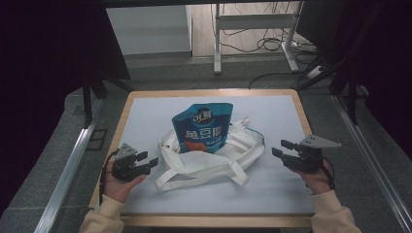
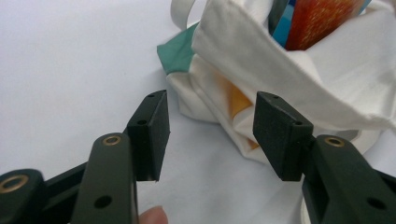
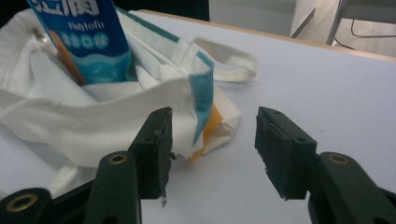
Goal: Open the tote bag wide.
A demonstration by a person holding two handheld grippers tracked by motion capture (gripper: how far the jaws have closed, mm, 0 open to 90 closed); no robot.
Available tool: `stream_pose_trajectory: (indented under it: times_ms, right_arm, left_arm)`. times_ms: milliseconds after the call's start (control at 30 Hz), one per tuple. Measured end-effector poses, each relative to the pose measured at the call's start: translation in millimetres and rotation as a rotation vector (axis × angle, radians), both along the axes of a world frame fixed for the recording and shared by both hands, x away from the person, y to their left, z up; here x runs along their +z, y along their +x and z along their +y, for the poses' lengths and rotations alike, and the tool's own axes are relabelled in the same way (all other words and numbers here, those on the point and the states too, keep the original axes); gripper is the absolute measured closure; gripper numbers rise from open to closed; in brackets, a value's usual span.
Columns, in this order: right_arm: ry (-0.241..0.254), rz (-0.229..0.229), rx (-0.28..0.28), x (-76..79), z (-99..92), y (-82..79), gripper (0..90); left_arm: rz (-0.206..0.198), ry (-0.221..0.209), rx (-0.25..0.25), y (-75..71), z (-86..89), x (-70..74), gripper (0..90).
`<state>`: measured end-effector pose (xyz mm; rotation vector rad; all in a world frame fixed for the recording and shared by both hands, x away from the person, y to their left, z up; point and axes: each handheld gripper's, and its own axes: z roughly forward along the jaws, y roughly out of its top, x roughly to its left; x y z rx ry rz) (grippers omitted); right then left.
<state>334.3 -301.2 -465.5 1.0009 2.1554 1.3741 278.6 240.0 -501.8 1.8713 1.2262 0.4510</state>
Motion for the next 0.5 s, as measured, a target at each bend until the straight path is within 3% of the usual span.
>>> stream_pose_trajectory:
  times_ms: [500]
  right_arm:
    - [-0.049, 0.037, 0.001, -18.9, 8.0, 4.2, 42.6]
  left_arm:
    - [0.005, 0.011, 0.017, 2.7, 1.0, -5.4, 42.1]
